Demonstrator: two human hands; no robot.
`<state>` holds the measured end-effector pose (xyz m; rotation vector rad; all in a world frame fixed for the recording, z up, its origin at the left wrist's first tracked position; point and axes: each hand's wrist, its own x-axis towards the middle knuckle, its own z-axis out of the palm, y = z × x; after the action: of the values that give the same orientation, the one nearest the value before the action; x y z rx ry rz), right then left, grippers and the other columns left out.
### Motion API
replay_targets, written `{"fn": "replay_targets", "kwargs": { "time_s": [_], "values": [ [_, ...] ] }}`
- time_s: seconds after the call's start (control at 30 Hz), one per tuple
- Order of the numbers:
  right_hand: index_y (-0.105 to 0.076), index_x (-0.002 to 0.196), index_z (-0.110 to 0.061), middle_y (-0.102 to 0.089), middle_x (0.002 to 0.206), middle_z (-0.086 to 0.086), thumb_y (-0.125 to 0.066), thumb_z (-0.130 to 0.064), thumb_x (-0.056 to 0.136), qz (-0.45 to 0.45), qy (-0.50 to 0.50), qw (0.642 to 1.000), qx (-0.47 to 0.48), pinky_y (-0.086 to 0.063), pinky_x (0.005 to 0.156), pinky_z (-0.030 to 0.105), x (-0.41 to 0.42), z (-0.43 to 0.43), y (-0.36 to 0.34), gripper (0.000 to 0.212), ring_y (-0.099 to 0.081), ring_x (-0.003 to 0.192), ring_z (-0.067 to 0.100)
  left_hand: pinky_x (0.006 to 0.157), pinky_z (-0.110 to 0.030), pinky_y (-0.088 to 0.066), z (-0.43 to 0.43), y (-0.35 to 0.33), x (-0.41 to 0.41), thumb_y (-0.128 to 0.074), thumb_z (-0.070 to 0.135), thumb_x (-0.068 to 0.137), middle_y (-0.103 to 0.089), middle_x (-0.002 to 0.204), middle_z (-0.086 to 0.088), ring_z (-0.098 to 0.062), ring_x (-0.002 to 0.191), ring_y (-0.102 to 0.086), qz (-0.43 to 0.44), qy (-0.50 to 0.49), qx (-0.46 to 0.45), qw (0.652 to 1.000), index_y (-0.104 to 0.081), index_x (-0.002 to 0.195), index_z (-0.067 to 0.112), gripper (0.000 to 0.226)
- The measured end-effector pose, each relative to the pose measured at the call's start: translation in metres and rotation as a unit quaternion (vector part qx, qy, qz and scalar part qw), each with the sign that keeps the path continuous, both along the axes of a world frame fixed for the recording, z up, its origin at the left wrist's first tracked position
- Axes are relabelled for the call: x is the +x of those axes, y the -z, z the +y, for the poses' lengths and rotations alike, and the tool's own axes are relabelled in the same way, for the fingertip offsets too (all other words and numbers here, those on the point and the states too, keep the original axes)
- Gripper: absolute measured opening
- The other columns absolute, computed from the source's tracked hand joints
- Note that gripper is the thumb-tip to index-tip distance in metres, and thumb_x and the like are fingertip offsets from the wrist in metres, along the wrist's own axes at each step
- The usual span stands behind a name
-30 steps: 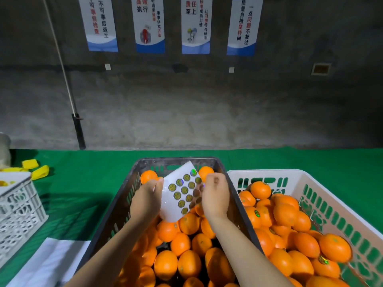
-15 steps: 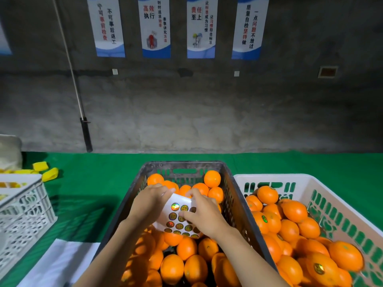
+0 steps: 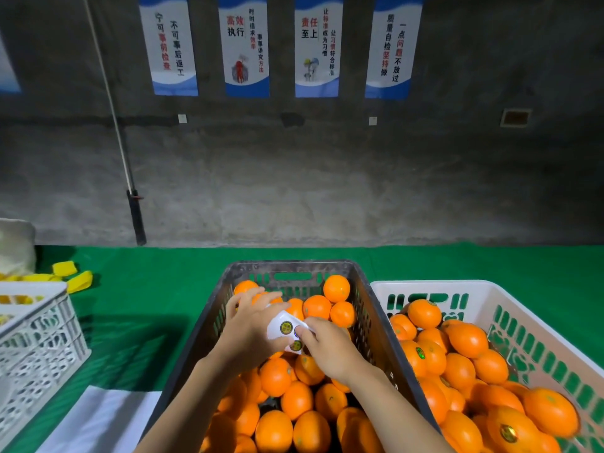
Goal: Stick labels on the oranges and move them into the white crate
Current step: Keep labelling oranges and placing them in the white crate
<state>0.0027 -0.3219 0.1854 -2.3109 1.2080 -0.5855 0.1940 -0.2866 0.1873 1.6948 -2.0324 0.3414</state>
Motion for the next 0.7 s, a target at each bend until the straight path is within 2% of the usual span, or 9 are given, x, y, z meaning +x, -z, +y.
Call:
{"fn": "replay_targets", "kwargs": {
  "time_s": [0.07,0.17,0.23,0.3,0.37,0.43,0.5,0.57,0.7],
  "values": [
    [-0.046,0.082,-0.012,-0.046,0.083,0.006,-0.039,-0.037,0.107,0.012,-0.005,1.0,0.011,-0.031,0.077,0.038,-0.001,0.0,-0.001,0.036,-0.048,0.085,0.028,0.109,-0.047,-0.02,-0.002,0.003,0.002,-0.071,0.053,0.077,-0.058,0.133,0.01,-0.024,0.134,-0.037,0.025,0.033,0.055,0.998,-0.063,0.128,0.034,0.055],
    [-0.055,0.088,-0.016,-0.057,0.092,0.005,-0.044,-0.042,0.104,0.022,0.005,1.0,-0.003,-0.037,0.086,0.04,-0.005,0.0,-0.001,0.032,-0.054,0.092,0.023,0.095,-0.037,-0.02,-0.003,0.006,0.006,-0.069,0.05,0.082,-0.062,0.107,0.019,-0.014,0.115,-0.044,0.036,0.042,0.066,0.996,-0.066,0.116,0.042,0.035],
    [-0.059,0.109,-0.027,-0.059,0.103,-0.006,-0.053,-0.041,0.099,-0.028,0.025,0.999,-0.005,-0.043,0.092,0.039,-0.007,-0.002,-0.002,0.018,-0.057,0.101,0.016,0.085,-0.035,-0.019,-0.005,0.009,0.01,-0.059,0.057,0.084,-0.056,0.088,0.021,-0.009,0.101,-0.043,0.029,0.023,0.08,0.996,-0.067,0.106,0.043,0.027],
    [-0.052,0.128,-0.031,-0.052,0.112,-0.012,-0.061,-0.034,0.096,-0.079,0.035,0.996,-0.001,-0.048,0.093,0.036,-0.009,-0.008,-0.004,0.033,-0.055,0.108,0.013,0.078,-0.034,-0.02,-0.009,0.004,0.011,-0.044,0.068,0.079,-0.054,0.081,0.018,-0.008,0.092,-0.045,0.006,-0.026,0.078,0.997,-0.068,0.099,0.039,0.043],
    [-0.051,0.131,-0.029,-0.051,0.115,-0.011,-0.064,-0.02,0.094,-0.123,0.036,0.992,0.003,-0.051,0.086,0.028,-0.009,-0.014,-0.007,0.04,-0.055,0.108,0.011,0.077,-0.034,-0.026,-0.013,-0.001,0.012,-0.042,0.075,0.079,-0.06,0.085,0.015,-0.01,0.092,-0.051,-0.018,-0.071,0.068,0.995,-0.066,0.098,0.035,0.05],
    [-0.054,0.126,-0.023,-0.058,0.113,-0.001,-0.062,-0.005,0.093,-0.184,0.044,0.982,0.017,-0.051,0.074,0.019,-0.01,-0.017,-0.009,0.038,-0.061,0.098,0.013,0.082,-0.036,-0.03,-0.011,-0.002,0.01,-0.047,0.072,0.085,-0.066,0.092,0.011,-0.01,0.095,-0.052,0.004,-0.077,0.069,0.995,-0.065,0.099,0.034,0.044],
    [-0.057,0.12,-0.019,-0.065,0.107,0.01,-0.064,-0.002,0.093,-0.264,0.068,0.96,0.064,-0.053,0.063,0.018,-0.012,-0.012,-0.008,0.033,-0.066,0.087,0.014,0.085,-0.037,-0.031,0.0,0.001,0.006,-0.049,0.068,0.088,-0.068,0.094,0.01,-0.01,0.096,-0.051,0.037,-0.067,0.074,0.994,-0.065,0.099,0.034,0.039],
    [-0.061,0.114,-0.017,-0.069,0.106,0.014,-0.066,-0.005,0.093,-0.32,0.087,0.937,0.113,-0.056,0.063,0.022,-0.014,-0.008,-0.006,0.025,-0.07,0.084,0.014,0.089,-0.036,-0.032,0.009,0.004,0.004,-0.049,0.068,0.088,-0.068,0.097,0.013,-0.009,0.098,-0.052,0.077,-0.062,0.078,0.992,-0.066,0.101,0.036,0.038],
    [-0.065,0.106,-0.011,-0.072,0.107,0.014,-0.064,-0.011,0.096,-0.308,0.079,0.94,0.123,-0.058,0.071,0.026,-0.011,-0.003,-0.004,0.009,-0.07,0.089,0.017,0.096,-0.038,-0.037,0.019,0.006,0.006,-0.044,0.067,0.087,-0.066,0.107,0.014,-0.008,0.103,-0.053,0.143,-0.049,0.109,0.982,-0.067,0.111,0.035,0.046]
  ]
}}
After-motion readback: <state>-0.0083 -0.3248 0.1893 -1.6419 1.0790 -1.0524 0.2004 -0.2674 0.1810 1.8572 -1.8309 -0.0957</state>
